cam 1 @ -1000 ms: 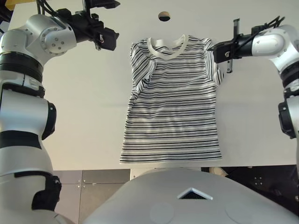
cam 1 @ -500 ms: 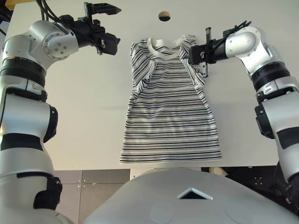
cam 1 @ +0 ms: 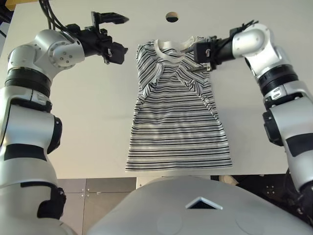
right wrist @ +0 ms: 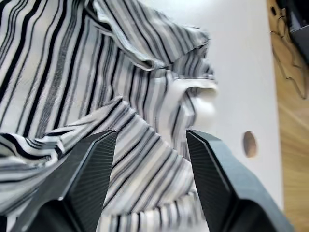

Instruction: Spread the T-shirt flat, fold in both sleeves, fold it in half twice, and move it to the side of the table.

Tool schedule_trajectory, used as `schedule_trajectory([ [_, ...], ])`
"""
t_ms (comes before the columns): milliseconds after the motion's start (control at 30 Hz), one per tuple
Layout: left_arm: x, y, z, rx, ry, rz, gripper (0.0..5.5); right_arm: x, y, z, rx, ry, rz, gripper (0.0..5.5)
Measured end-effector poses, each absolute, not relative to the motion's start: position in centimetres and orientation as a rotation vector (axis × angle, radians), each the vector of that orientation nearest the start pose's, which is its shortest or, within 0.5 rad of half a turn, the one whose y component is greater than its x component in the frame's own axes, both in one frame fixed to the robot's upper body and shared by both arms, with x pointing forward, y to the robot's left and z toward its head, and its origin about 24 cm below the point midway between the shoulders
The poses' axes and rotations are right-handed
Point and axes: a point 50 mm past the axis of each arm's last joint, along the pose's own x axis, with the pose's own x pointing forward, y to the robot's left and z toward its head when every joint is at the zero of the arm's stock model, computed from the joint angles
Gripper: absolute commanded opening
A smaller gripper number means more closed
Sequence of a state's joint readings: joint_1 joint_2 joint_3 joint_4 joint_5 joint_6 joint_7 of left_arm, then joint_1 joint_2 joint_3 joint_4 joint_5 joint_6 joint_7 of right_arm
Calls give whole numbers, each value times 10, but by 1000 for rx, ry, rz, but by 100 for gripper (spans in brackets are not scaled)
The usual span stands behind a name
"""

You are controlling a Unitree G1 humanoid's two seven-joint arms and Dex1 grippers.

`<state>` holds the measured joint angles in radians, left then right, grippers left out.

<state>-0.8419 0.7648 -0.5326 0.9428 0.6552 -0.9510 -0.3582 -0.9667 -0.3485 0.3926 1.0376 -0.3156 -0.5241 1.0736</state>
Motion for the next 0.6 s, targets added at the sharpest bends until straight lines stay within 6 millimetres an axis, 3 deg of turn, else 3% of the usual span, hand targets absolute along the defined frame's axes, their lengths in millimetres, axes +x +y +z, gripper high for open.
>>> schedule_trajectory([
  [133, 303, 206, 115, 1566, -271, -1260, 431, 353, -141, 130, -1191, 71, 1399, 262],
  [267, 253, 200, 105, 1584, -224, -1499, 431, 308, -172, 120, -1348, 96, 1525, 262],
  [467, 183, 189, 85, 1560, -85, -1788, 431, 226, -188, 105, -1454, 176, 1787, 262],
  [600, 161, 186, 78, 1571, -27, -1856, 431, 197, -192, 95, -1409, 230, 1873, 262],
])
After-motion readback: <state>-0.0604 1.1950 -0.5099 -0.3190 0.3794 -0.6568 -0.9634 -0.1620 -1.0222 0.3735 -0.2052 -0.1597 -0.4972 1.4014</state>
